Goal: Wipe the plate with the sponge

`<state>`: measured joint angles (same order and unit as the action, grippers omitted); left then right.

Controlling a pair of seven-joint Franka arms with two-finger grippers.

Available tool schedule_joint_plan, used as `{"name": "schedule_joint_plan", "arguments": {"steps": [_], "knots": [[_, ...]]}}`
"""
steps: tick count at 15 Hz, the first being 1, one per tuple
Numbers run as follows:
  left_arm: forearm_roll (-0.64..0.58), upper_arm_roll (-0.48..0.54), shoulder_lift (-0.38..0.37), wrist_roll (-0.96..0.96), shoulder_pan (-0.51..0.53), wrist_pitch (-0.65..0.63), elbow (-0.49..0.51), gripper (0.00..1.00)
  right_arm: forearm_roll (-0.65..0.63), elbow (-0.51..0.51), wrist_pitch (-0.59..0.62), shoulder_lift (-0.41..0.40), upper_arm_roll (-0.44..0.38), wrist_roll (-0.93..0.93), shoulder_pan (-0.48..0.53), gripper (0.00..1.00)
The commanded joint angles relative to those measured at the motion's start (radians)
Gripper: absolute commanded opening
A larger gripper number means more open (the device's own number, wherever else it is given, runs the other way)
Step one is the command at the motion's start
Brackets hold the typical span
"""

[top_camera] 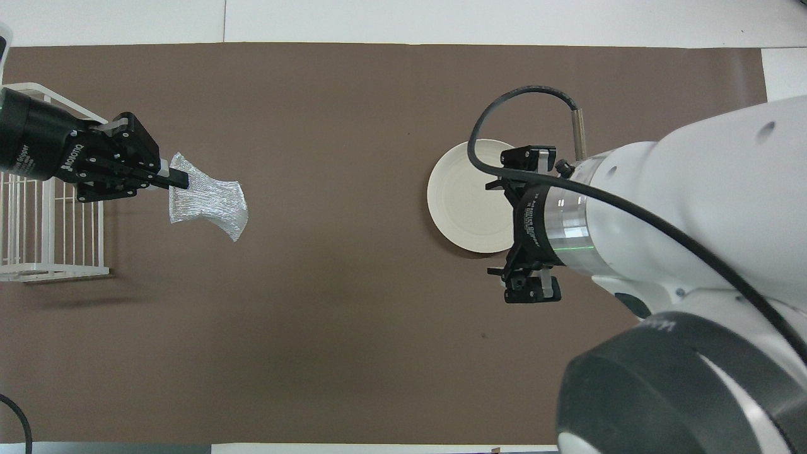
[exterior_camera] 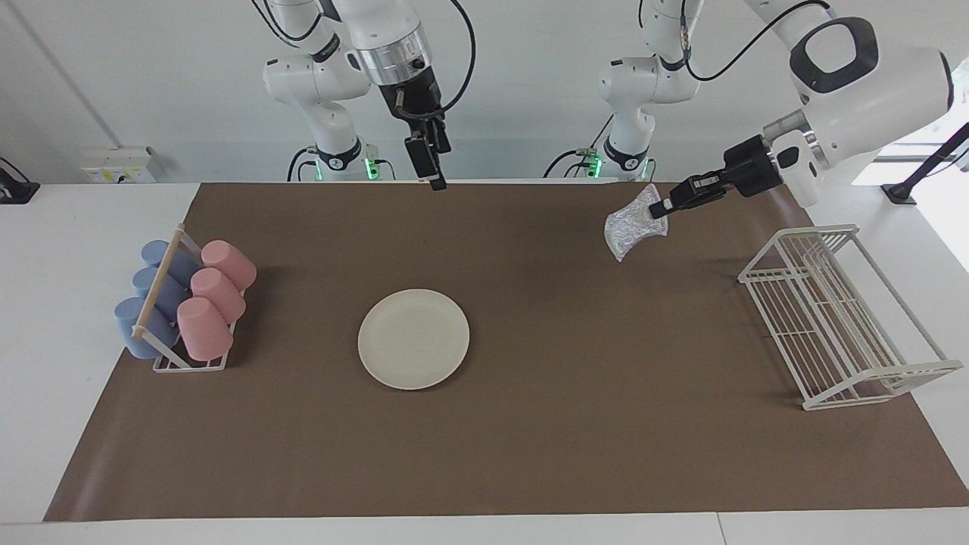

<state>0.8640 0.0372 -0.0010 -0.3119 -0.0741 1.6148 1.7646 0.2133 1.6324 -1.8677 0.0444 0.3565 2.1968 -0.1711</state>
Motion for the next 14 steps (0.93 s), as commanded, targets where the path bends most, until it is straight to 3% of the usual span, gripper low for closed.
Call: {"name": "schedule_joint_plan", "arguments": {"steps": [1,6,11,14], "knots": [[0.165,-0.006,-0.174,0.092,-0.004,0.131,0.274,0.00,0.017,0.102,-0.129,0.037,0.001,0.093,-0.060,1.00],[0.439,-0.006,-0.218,0.341,-0.068,0.183,0.450,0.00,0.017,0.299,-0.178,0.135,0.001,-0.021,-0.087,1.00],[0.590,-0.008,-0.217,0.577,-0.118,0.169,0.558,0.00,0.043,0.299,-0.323,0.095,0.002,0.040,-0.125,1.00],[0.702,-0.006,-0.206,0.594,-0.138,0.155,0.575,0.00,0.044,0.299,-0.390,0.057,0.004,0.049,-0.163,1.00]]}}
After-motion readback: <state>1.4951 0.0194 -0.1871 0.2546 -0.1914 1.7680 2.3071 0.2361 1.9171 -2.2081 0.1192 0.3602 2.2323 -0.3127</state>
